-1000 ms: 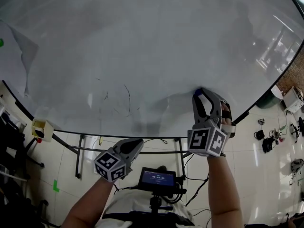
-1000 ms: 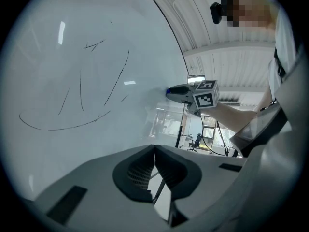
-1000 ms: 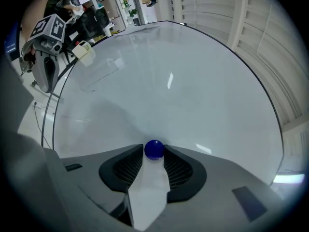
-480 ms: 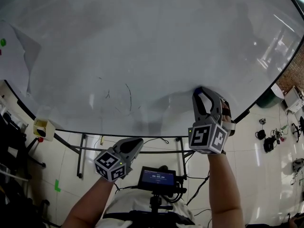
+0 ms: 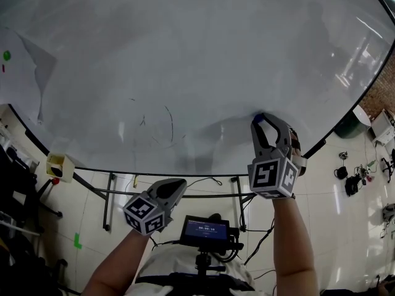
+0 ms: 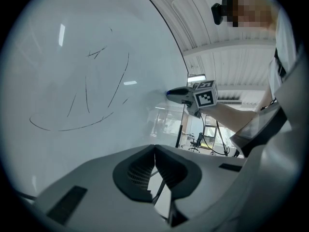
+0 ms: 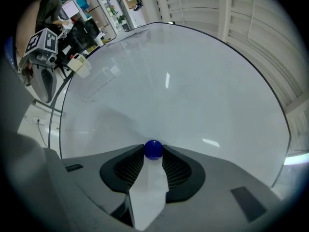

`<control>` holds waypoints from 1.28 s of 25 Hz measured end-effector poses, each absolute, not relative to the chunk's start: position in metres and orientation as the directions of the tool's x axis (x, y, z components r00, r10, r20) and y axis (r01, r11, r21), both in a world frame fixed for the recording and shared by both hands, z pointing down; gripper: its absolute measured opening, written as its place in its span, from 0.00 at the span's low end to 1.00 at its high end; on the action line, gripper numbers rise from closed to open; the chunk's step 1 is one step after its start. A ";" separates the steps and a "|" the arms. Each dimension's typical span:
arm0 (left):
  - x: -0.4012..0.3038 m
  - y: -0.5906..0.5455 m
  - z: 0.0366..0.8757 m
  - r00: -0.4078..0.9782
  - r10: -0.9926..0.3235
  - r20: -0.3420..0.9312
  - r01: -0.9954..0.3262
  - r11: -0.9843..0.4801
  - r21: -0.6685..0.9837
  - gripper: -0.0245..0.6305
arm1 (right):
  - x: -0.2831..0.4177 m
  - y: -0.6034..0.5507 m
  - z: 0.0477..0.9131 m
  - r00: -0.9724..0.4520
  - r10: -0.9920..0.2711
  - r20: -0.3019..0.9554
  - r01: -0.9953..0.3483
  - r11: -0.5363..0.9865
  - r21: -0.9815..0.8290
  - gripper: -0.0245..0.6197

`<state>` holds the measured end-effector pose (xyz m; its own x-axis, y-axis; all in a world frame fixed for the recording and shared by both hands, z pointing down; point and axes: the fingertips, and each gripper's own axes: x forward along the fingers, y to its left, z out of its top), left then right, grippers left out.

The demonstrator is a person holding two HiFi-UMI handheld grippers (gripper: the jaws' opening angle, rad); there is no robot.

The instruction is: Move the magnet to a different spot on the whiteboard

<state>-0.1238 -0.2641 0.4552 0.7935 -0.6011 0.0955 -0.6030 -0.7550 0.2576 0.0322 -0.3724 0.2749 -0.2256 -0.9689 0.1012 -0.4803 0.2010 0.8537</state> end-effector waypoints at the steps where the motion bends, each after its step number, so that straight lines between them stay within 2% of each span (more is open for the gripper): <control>1: -0.124 -0.263 0.455 0.794 -0.600 0.095 -0.602 -0.756 0.257 0.08 | 0.032 -0.371 0.276 -0.231 -0.967 0.103 -0.494 0.208 0.844 0.28; 10: -0.119 -0.255 0.456 0.810 -0.578 0.098 -0.582 -0.772 0.255 0.08 | 0.036 -0.351 0.287 -0.332 -0.935 0.122 -0.648 0.320 0.691 0.28; 17: -0.104 -0.245 0.462 0.849 -0.514 0.120 -0.527 -0.816 0.238 0.08 | 0.042 -0.324 0.305 -0.415 -0.900 0.131 -0.749 0.420 0.512 0.28; 26: -0.065 -0.244 0.462 0.886 -0.446 0.129 -0.464 -0.852 0.241 0.08 | 0.096 -0.289 0.333 -0.427 -0.895 0.128 -0.863 0.445 0.238 0.28; 32: -0.049 -0.238 0.470 0.887 -0.435 0.152 -0.461 -0.847 0.264 0.08 | 0.120 -0.260 0.361 -0.454 -0.886 0.091 -0.885 0.460 0.072 0.28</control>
